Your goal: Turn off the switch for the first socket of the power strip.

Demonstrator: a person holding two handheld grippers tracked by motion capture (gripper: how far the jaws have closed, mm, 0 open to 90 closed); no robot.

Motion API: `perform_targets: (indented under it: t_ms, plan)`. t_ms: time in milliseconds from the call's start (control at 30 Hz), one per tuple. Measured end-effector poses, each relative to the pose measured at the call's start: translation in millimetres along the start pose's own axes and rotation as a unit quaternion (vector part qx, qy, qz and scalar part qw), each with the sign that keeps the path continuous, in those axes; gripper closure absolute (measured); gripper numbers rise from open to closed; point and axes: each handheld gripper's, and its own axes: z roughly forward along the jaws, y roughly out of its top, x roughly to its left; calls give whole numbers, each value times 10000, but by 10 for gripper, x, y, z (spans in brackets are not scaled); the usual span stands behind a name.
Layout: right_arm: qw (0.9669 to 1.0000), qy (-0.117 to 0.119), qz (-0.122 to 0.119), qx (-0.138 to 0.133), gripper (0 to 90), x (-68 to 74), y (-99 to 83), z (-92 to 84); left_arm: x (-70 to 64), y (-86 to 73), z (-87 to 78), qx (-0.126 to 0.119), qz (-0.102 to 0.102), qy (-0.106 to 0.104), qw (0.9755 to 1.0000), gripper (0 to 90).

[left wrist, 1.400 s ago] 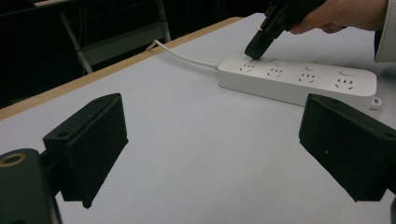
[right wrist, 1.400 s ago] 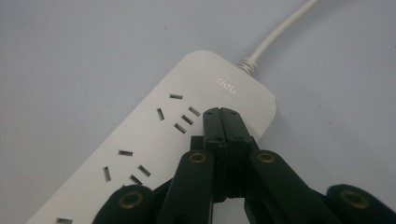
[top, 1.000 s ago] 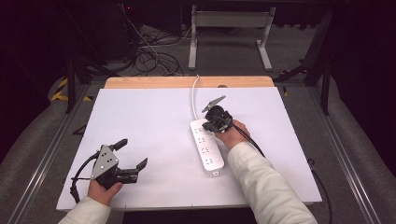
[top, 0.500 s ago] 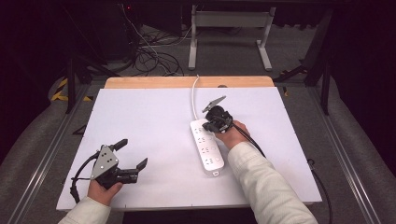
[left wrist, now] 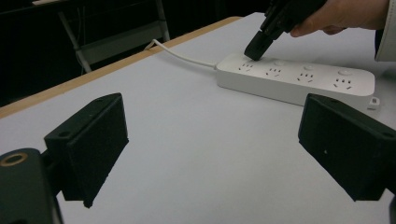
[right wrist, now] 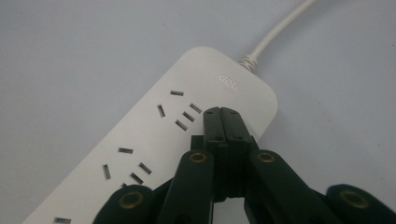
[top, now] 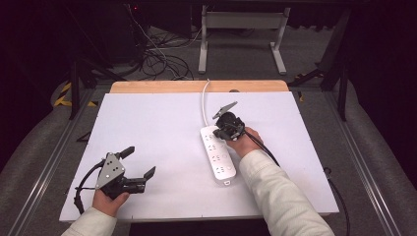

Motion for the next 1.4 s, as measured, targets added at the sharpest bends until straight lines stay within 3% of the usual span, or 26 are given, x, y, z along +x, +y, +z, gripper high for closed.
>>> perform_targets:
  t_ms: [833,1000,1400]
  plan:
    - [9999,2,137,-94,900,25,12,-15,6,-7,4,30,-19,-10,10000,85]
    - [9995,71,58,-294,900,67,47,-53,14,-6,4,42,6,5,10000,86]
    - [9972,100,48,-744,900,117,108,-341,12,-4,5,36,1,5,10000,85]
